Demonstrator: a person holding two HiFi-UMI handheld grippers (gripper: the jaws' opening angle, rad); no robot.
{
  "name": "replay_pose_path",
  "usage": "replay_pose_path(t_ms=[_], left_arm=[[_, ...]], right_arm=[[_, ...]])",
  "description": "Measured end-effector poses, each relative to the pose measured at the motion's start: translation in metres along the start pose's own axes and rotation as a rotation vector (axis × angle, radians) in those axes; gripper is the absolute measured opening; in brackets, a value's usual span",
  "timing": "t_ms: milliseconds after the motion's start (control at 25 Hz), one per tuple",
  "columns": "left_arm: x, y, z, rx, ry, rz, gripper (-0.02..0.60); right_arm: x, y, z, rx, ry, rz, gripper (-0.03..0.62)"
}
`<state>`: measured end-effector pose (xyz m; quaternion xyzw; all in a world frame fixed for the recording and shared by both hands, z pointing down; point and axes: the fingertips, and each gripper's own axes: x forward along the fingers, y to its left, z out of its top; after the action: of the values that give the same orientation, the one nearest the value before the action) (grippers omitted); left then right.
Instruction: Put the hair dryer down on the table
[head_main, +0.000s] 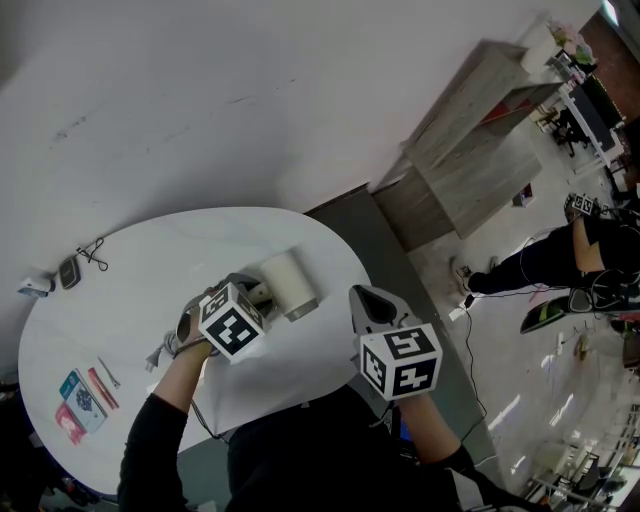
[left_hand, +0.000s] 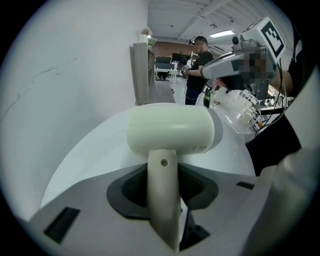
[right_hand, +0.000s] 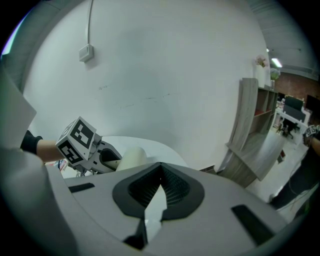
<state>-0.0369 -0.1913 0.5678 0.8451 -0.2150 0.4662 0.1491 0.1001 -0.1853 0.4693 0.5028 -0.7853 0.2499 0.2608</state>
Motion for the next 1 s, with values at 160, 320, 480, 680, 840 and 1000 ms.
replay_pose_path(t_ms=[160,320,480,680,840,1000], left_arm=[[0.0026,0.0000,-0.0006,0.001,0.010,-0.002,0.160],[0.0045,0.0004,-0.0007,0.013,0.017,0.003,0.160],[0.0060,0.0005,-0.0021,0.039,0.025,0.010,0.160],[0.0070,-0.0003,-0.0014,0.054,0.029,0.015,0.160],[0.0068,-0.0005,-0.0014,0.061,0.028,0.020,0.161],[0.0060,0.0005,-0.0009,0.073,0.024,0.030,0.163]], right_arm=[[-0.0002,-0.0036,-0.0005,0.004,0.002,-0.003,0.002],[0.0008,-0.0049,-0.0021,0.005,0.007,-0.002,0.002],[0.0024,-0.0033,-0.0040,0.005,0.011,0.003,0.002],[0.0033,-0.0021,-0.0059,0.005,0.018,0.007,0.002],[0.0034,0.0008,-0.0069,0.005,0.023,0.012,0.002],[0.0035,0.0050,-0.0080,0.000,0.028,0.017,0.002]])
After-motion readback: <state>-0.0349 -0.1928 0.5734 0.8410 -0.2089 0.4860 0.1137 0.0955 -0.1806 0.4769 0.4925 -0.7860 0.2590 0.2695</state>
